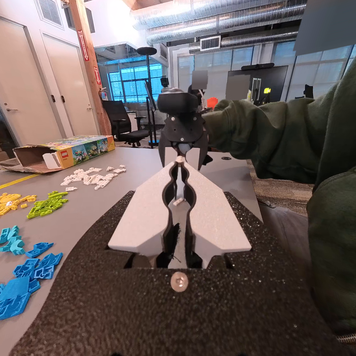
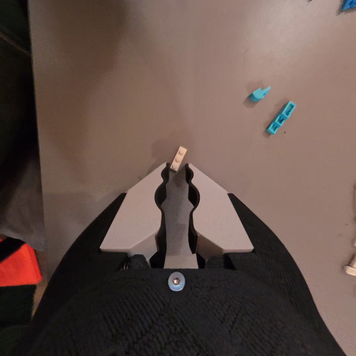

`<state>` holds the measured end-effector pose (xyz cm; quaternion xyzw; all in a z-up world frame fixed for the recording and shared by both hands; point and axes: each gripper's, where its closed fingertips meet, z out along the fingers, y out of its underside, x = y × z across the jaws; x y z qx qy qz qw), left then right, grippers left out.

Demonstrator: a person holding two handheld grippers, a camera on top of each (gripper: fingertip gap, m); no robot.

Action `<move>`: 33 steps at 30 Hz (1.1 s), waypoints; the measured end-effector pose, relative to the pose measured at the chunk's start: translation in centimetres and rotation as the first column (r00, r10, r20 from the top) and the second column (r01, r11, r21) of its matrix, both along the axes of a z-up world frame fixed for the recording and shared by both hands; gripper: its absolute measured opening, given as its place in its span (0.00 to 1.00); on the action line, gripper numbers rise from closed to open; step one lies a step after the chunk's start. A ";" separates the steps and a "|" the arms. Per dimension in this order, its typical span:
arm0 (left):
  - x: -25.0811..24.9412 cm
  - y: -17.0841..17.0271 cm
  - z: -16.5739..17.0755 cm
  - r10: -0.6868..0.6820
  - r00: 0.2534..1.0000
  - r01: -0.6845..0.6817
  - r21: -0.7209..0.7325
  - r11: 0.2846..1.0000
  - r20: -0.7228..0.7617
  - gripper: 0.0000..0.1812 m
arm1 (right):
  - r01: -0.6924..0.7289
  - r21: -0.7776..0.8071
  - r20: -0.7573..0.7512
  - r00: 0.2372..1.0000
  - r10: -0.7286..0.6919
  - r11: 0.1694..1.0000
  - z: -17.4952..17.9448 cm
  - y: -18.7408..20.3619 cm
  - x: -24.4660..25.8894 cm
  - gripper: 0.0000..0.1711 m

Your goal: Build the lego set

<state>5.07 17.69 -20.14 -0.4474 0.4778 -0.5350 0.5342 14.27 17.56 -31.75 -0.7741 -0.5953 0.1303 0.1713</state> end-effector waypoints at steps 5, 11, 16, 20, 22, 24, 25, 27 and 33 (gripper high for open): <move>0.0 0.0 0.0 0.004 1.000 -0.004 0.005 1.000 0.002 0.00 | 0.156 0.004 -0.189 0.970 -0.152 0.988 0.2 0.3 -0.5 0.14; 0.1 0.0 0.0 0.003 1.000 -0.003 0.007 1.000 -0.002 0.00 | 0.285 0.031 -0.271 0.925 -0.266 0.958 0.2 0.3 -0.5 0.08; 0.5 0.0 -0.5 0.003 0.999 -0.003 0.003 1.000 -0.044 0.00 | 0.186 0.128 -0.460 0.882 -0.108 0.974 7.2 0.2 -3.2 0.03; 0.5 -0.6 -0.6 -0.050 0.997 0.050 0.005 0.999 -0.050 0.00 | 0.019 0.166 -0.477 0.876 0.063 0.986 11.2 -1.1 -6.4 0.03; 0.5 -1.0 -0.5 -0.077 0.996 0.078 0.005 0.997 -0.045 0.00 | -0.047 0.172 -0.424 0.898 0.117 0.984 11.3 -1.4 -7.3 0.03; 0.3 -1.3 -0.4 -0.101 0.994 0.101 0.006 0.995 -0.037 0.00 | -0.088 0.171 -0.381 0.913 0.148 0.981 11.2 -1.5 -7.7 0.03; 0.3 -1.3 -0.4 -0.108 0.994 0.108 0.003 0.994 -0.032 0.00 | -0.103 0.169 -0.362 0.918 0.159 0.980 11.1 -1.5 -7.9 0.03; 0.1 -1.4 -0.3 -0.123 0.992 0.123 -0.007 0.992 -0.022 0.00 | -0.124 0.164 -0.342 0.924 0.174 0.979 11.2 -1.6 -8.1 0.03; 0.1 -1.3 -0.2 -0.129 0.992 0.129 -0.017 0.992 -0.015 0.00 | -0.161 0.163 -0.268 0.942 0.200 0.974 11.2 -1.5 -8.1 0.04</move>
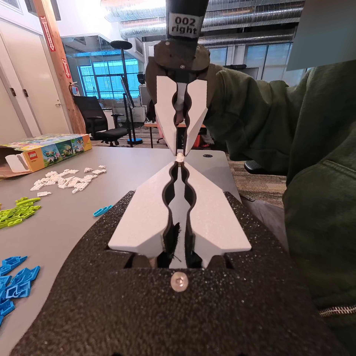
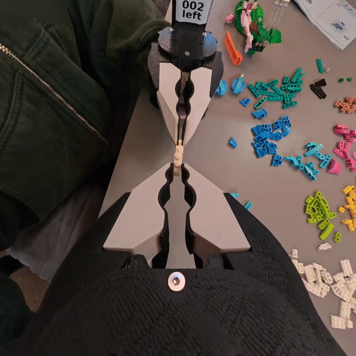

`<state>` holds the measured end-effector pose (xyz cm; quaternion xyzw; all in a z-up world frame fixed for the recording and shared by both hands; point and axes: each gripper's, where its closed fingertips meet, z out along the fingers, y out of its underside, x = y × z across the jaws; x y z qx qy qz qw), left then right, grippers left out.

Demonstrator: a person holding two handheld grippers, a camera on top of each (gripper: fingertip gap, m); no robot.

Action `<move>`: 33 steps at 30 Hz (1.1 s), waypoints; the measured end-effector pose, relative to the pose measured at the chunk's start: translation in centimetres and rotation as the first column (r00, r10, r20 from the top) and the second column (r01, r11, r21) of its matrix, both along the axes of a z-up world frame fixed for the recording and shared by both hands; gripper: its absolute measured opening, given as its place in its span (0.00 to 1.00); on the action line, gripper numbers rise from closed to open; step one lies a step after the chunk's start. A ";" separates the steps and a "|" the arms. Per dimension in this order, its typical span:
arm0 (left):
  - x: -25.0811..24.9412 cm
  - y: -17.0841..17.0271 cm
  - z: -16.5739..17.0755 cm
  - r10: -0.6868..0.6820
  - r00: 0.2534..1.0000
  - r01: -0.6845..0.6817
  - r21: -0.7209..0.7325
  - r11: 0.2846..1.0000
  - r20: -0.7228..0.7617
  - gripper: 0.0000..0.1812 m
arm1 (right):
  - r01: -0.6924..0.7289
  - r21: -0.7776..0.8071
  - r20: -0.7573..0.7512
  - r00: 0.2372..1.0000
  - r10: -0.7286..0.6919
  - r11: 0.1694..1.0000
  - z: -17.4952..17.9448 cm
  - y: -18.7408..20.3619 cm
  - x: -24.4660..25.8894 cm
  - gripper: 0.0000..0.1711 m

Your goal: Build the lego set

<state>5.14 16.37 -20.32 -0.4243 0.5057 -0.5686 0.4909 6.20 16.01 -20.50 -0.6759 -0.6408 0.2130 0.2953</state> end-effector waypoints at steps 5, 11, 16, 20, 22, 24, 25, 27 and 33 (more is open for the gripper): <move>-0.1 0.1 0.1 0.001 1.000 -0.001 -0.008 1.000 0.009 0.00 | 0.001 0.005 0.022 1.000 -0.001 1.000 0.1 0.1 -0.1 0.04; -0.2 0.1 0.3 0.004 1.000 -0.004 -0.002 1.000 0.023 0.00 | 0.019 0.002 0.029 0.999 -0.020 1.000 0.3 0.1 -0.2 0.04; -0.2 0.1 0.3 0.010 0.999 -0.010 0.013 1.000 0.031 0.00 | 0.026 0.006 0.044 0.999 -0.026 1.000 0.3 0.0 -0.2 0.04; -0.2 0.1 0.4 0.023 0.999 -0.024 0.025 0.999 0.038 0.00 | 0.035 0.007 0.055 0.998 -0.036 0.999 0.3 0.1 -0.2 0.04; -0.2 0.2 0.4 0.030 0.999 -0.032 0.030 0.999 0.042 0.00 | 0.037 0.014 0.059 0.998 -0.038 0.999 0.3 0.2 -0.2 0.04; -0.2 0.3 0.4 0.035 0.998 -0.036 0.029 0.999 0.044 0.00 | 0.040 0.018 0.061 0.997 -0.041 0.999 0.3 0.3 -0.3 0.04; -0.2 0.3 0.4 0.037 0.998 -0.038 0.028 0.999 0.045 0.00 | 0.040 0.020 0.061 0.997 -0.041 0.999 0.4 0.4 -0.3 0.04; -0.2 0.3 0.4 0.038 0.998 -0.040 0.027 0.999 0.044 0.00 | 0.043 0.020 0.061 0.997 -0.045 0.999 0.4 0.4 -0.3 0.05; -0.2 0.4 0.4 0.039 0.998 -0.040 0.025 0.999 0.045 0.00 | 0.045 0.015 0.059 0.997 -0.046 0.999 0.4 0.6 -0.3 0.06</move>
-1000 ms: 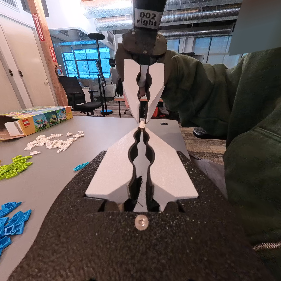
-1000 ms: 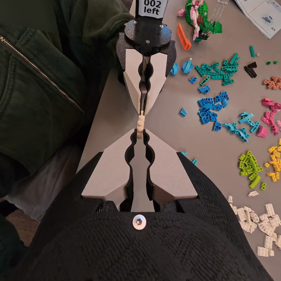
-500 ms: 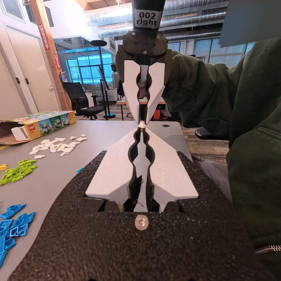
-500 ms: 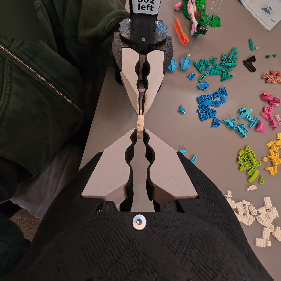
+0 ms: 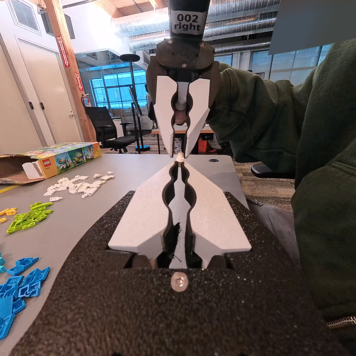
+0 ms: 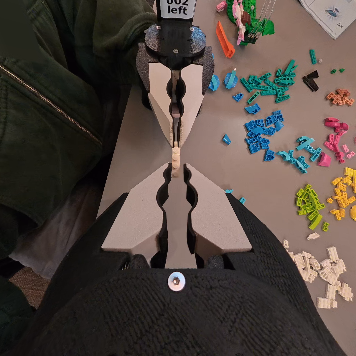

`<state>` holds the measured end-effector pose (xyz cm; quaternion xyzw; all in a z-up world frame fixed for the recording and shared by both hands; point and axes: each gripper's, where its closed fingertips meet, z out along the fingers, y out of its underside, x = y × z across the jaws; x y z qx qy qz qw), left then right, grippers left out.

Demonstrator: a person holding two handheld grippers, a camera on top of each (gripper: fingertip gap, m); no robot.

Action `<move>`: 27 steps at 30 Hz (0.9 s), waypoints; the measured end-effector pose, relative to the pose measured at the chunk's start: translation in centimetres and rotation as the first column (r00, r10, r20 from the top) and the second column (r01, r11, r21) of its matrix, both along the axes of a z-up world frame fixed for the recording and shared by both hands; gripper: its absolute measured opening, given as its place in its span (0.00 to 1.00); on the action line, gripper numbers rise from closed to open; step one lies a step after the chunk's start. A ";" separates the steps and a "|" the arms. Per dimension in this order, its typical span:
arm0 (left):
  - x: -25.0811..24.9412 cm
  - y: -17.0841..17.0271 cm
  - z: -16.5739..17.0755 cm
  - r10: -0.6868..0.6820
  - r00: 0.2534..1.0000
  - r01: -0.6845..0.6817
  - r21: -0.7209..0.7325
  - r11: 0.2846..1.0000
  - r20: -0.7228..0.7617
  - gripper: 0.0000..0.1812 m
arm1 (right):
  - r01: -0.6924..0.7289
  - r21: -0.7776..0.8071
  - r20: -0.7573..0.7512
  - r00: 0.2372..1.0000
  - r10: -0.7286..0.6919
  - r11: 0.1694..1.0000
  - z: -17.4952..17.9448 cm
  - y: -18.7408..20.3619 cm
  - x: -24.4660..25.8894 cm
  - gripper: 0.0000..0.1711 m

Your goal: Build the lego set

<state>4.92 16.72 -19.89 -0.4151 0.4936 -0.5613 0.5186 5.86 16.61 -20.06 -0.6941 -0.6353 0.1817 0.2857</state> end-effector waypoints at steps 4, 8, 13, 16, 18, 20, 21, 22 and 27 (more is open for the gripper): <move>0.0 0.4 0.1 0.019 1.000 -0.019 -0.017 1.000 0.005 0.00 | 0.015 0.045 -0.023 1.000 -0.014 0.999 0.5 0.2 0.0 0.15; -0.3 1.7 0.5 0.062 0.998 -0.060 -0.089 0.994 0.030 0.00 | 0.038 0.319 -0.052 0.998 -0.022 0.947 0.7 0.8 -0.4 0.25; -0.4 2.5 0.5 0.098 0.995 -0.093 -0.122 0.988 0.035 0.00 | 0.024 0.833 0.046 0.993 -0.112 0.552 1.9 2.6 -0.6 0.28; -0.6 2.9 0.6 0.107 0.993 -0.100 -0.145 0.984 0.041 0.00 | -0.049 0.924 0.122 0.978 -0.171 0.379 1.3 2.7 -1.0 0.28; -0.6 3.0 0.6 0.109 0.993 -0.101 -0.155 0.983 0.042 0.00 | -0.079 0.949 0.147 0.967 -0.207 0.304 0.7 3.0 -1.0 0.27; -0.6 3.0 0.7 0.109 0.993 -0.102 -0.154 0.983 0.043 0.00 | -0.123 0.966 0.177 0.956 -0.235 0.229 0.4 3.3 -1.1 0.25; -0.6 3.0 0.7 0.109 0.993 -0.101 -0.153 0.983 0.042 0.00 | -0.145 0.970 0.192 0.949 -0.251 0.196 0.3 3.5 -1.2 0.24; -0.6 3.0 0.7 0.109 0.993 -0.102 -0.153 0.983 0.042 0.00 | -0.164 0.970 0.207 0.942 -0.265 0.177 0.1 3.7 -1.3 0.23; -0.6 3.0 0.6 0.110 0.993 -0.103 -0.156 0.982 0.038 0.00 | -0.161 0.976 0.201 0.929 -0.311 0.150 -0.2 4.6 -1.2 0.15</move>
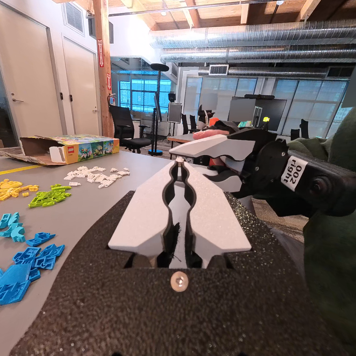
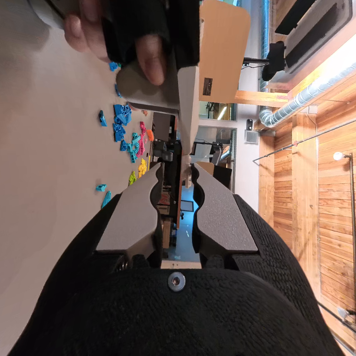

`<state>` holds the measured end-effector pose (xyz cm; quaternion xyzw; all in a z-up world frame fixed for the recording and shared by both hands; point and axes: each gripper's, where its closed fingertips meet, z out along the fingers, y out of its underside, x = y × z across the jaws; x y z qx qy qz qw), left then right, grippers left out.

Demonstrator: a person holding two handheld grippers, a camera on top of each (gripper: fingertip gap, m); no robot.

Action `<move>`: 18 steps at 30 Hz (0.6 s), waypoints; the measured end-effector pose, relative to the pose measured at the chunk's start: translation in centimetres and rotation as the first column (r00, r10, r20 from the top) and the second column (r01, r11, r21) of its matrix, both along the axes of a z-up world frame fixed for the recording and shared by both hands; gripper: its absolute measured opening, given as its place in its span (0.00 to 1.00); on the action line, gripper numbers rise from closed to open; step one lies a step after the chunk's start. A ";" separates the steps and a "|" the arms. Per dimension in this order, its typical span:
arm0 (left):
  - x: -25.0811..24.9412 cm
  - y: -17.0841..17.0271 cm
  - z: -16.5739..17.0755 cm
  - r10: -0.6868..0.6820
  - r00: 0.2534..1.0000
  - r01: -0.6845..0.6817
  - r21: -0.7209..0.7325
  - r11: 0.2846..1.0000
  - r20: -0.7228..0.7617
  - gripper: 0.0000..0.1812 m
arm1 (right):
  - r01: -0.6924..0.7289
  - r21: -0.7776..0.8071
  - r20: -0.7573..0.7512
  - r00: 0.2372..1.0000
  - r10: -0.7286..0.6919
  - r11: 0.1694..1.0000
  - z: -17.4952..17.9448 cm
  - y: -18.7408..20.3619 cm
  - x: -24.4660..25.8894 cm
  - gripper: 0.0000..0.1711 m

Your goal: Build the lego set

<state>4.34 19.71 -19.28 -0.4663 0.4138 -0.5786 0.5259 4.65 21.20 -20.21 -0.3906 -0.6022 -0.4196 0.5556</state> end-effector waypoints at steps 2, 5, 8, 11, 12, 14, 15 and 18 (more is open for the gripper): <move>0.0 0.0 0.0 -0.001 1.000 0.001 0.000 1.000 -0.001 0.00 | 0.008 -0.004 -0.022 1.000 -0.008 1.000 0.3 0.1 0.0 0.12; 0.1 0.0 -0.1 -0.001 1.000 0.001 -0.002 1.000 -0.006 0.00 | 0.018 -0.012 -0.041 0.999 -0.019 1.000 0.5 0.2 0.0 0.06; 0.1 0.0 -0.1 0.002 1.000 -0.002 -0.001 1.000 -0.011 0.00 | 0.024 -0.044 -0.058 0.998 -0.027 0.999 0.5 0.3 0.1 0.05; 0.1 0.0 -0.2 0.005 1.000 -0.005 0.001 1.000 -0.015 0.00 | 0.035 -0.088 -0.076 0.996 -0.041 0.995 0.4 0.4 0.1 0.04; 0.1 0.0 -0.2 0.006 1.000 -0.006 0.004 1.000 -0.018 0.00 | 0.034 -0.110 -0.084 0.996 -0.043 0.993 0.3 0.4 0.1 0.04; 0.2 -0.1 -0.3 0.007 1.000 -0.007 0.013 1.000 -0.024 0.00 | 0.032 -0.163 -0.105 0.993 -0.050 0.986 0.1 0.4 0.2 0.04; 0.2 -0.1 -0.3 0.011 1.000 -0.011 0.019 1.000 -0.029 0.00 | 0.032 -0.184 -0.111 0.992 -0.053 0.982 0.0 0.4 0.2 0.04; 0.3 -0.1 -0.5 0.019 0.999 -0.017 0.029 0.999 -0.043 0.00 | 0.039 -0.221 -0.107 0.992 -0.064 0.974 -0.3 0.4 0.4 0.03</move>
